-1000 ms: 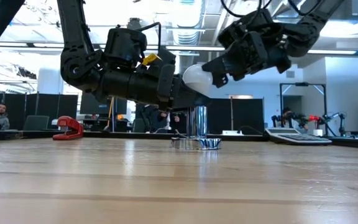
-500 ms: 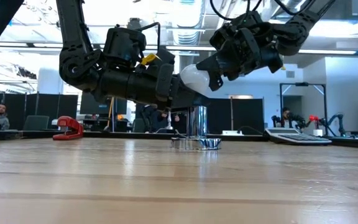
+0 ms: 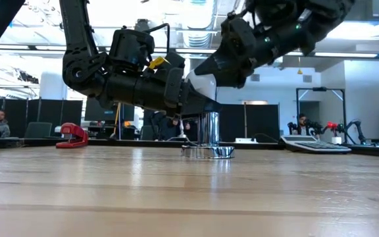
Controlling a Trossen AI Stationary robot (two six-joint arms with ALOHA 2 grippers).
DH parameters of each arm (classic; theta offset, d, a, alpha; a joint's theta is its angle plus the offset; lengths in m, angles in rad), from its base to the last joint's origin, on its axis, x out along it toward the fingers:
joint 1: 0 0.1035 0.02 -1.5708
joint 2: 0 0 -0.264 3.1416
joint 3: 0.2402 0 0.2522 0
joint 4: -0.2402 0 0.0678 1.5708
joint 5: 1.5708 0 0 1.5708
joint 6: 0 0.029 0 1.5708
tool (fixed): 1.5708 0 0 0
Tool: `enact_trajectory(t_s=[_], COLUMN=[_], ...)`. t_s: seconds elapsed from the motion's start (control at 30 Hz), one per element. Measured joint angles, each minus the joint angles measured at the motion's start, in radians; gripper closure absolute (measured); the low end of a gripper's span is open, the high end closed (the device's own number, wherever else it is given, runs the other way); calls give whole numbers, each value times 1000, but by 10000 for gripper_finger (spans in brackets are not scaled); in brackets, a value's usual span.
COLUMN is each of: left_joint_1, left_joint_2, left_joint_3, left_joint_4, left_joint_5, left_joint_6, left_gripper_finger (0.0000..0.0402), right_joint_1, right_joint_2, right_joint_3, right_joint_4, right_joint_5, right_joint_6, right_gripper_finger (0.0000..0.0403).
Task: Screw lightbulb
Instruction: Insert the lightbulb into the silver lamp socket
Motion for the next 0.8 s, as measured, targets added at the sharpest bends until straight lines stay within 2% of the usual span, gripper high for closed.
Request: enact_trajectory(t_s=[0.17, 0.33, 0.67, 0.8], left_joint_1=[0, 0, 0, 0], left_joint_2=[0, 0, 0, 0], left_joint_3=[0, 1, 1, 1], left_joint_4=[-7, -10, -22, -22], left_joint_5=[-1, -5, -6, -7], left_joint_6=[-4, -9, -10, -4], left_gripper_finger=[256, 256, 256, 256], right_joint_1=[104, 176, 253, 263], right_joint_2=[2, 4, 18, 22], right_joint_3=[-1, -1, -26, -26], right_joint_4=[9, -15, -125, -132], right_joint_5=[275, 461, 693, 754], right_joint_6=[66, 168, 372, 384], right_gripper_finger=[117, 118, 118, 118])
